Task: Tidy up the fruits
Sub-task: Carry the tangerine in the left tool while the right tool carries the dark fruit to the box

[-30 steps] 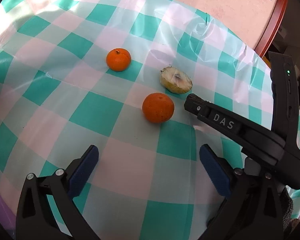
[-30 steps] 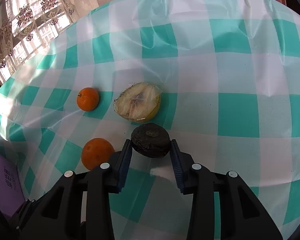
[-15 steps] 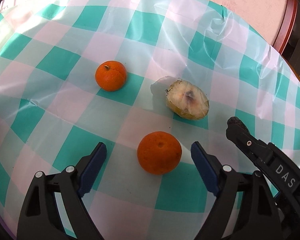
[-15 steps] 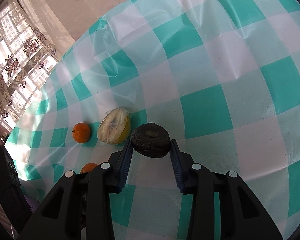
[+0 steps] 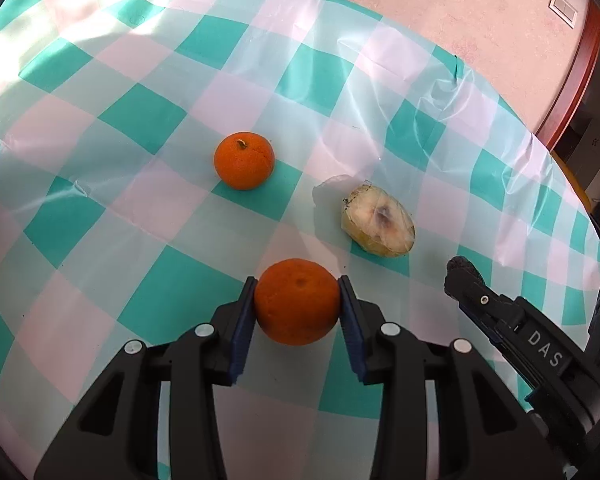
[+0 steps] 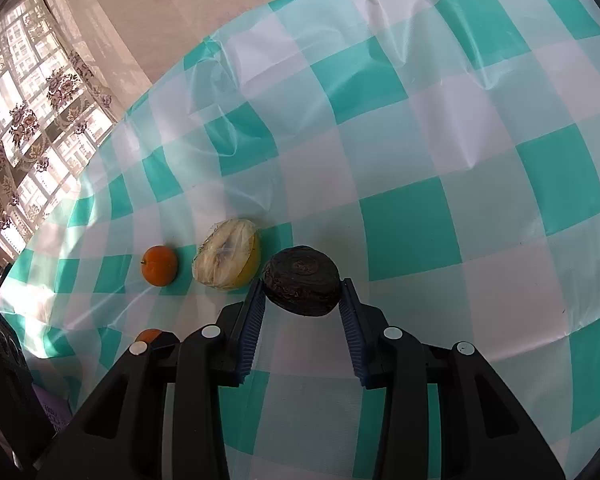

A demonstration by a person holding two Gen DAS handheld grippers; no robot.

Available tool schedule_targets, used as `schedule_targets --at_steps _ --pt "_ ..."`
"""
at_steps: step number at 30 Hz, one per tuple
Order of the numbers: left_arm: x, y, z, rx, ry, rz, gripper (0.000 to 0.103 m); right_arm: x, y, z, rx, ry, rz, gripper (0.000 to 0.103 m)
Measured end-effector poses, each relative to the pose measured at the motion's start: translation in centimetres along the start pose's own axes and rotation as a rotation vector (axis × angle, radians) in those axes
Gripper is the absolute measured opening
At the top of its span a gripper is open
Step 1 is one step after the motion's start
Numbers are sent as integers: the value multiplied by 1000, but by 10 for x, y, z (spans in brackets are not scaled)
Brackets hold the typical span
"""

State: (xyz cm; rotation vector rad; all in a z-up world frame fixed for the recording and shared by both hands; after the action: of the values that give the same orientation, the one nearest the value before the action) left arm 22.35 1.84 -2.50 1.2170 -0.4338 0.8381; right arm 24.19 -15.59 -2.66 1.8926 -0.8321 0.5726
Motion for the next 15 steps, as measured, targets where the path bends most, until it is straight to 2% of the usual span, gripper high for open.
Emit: schedule_targets --at_steps 8,15 --pt "-14 8 -7 -3 59 9 40 -7 8 3 7 -19 -5 39" --pt "-34 32 -19 9 79 14 40 -30 28 -1 -1 -1 -18 39"
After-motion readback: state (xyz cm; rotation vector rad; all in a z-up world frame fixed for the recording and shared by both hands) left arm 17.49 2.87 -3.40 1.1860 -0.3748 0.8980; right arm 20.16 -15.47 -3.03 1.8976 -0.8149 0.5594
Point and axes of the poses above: each gripper's, at about its wrist camera, not at the fingertips, and y roughly against the way its jaws point, z to its right, x to its top, the point moved 6 cm from there along -y, roughly the way its jaws point, and after that the axes turned 4 degrees about z, right-handed, at the moved point
